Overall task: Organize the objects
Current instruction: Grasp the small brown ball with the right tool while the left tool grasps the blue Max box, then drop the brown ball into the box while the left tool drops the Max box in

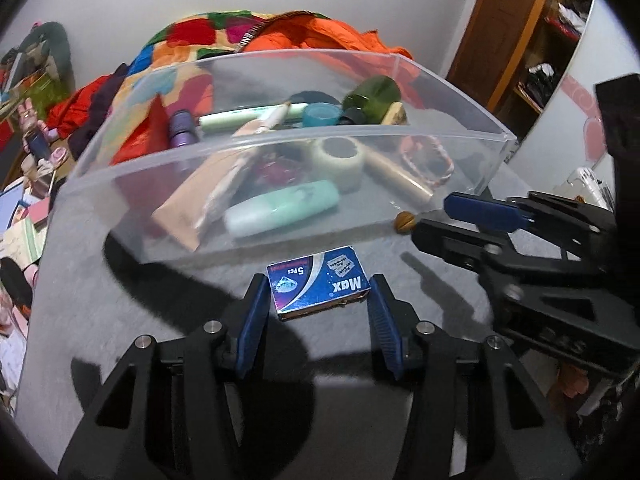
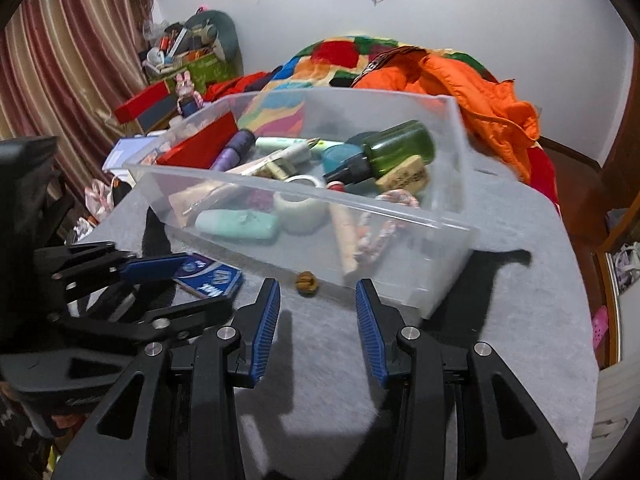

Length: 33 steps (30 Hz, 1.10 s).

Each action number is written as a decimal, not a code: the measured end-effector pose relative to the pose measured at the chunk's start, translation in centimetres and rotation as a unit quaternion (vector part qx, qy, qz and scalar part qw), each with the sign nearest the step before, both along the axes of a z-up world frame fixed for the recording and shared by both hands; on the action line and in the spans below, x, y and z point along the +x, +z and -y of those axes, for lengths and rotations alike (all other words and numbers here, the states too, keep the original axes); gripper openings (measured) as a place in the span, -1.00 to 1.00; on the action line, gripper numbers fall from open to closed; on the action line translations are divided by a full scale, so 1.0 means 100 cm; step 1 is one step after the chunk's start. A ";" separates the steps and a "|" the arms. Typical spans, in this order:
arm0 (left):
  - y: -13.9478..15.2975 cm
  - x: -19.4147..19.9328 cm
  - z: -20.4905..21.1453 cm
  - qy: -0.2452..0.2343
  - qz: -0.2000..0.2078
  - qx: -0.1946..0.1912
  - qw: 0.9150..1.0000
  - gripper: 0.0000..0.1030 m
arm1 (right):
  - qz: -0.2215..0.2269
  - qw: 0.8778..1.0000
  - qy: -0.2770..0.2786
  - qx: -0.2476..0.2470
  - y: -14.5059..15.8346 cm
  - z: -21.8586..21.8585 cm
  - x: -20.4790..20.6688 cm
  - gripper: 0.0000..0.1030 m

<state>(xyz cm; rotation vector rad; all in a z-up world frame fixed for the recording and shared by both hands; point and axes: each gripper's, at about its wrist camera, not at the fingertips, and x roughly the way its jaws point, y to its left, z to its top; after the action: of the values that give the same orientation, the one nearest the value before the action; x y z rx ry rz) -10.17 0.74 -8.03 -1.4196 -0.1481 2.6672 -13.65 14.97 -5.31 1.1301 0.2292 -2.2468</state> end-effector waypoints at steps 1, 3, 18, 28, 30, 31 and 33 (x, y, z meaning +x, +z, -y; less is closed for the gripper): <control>0.000 0.003 0.003 0.004 -0.003 0.000 1.000 -0.03 | 0.000 1.000 0.002 0.004 -0.001 0.004 -0.001 -0.31; 0.000 0.009 0.007 0.009 -0.008 -0.001 1.000 -0.03 | 0.002 1.000 0.005 0.014 -0.005 0.012 -0.002 -0.45; 0.025 0.017 0.012 0.021 -0.038 0.022 0.999 -0.02 | -0.027 1.000 0.008 0.012 0.005 0.011 0.011 -0.82; 0.059 0.013 0.015 0.027 -0.077 0.030 0.996 -0.02 | -0.065 0.997 0.000 -0.036 0.045 -0.007 0.023 -0.82; 0.065 0.012 0.017 0.030 -0.086 0.031 0.995 -0.02 | -0.073 0.996 -0.003 -0.047 0.054 -0.009 0.024 -0.82; 0.068 0.011 0.018 0.031 -0.090 0.032 0.995 -0.02 | -0.076 0.996 -0.004 -0.052 0.058 -0.011 0.024 -0.82; 0.073 0.009 0.019 0.033 -0.096 0.031 0.994 -0.02 | -0.082 0.995 -0.007 -0.061 0.065 -0.013 0.022 -0.82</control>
<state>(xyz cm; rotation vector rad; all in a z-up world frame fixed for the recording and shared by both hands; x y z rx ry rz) -9.28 -1.20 -0.71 -1.1525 -0.2621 2.8066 -11.49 16.31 1.22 0.8874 0.1489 -2.3340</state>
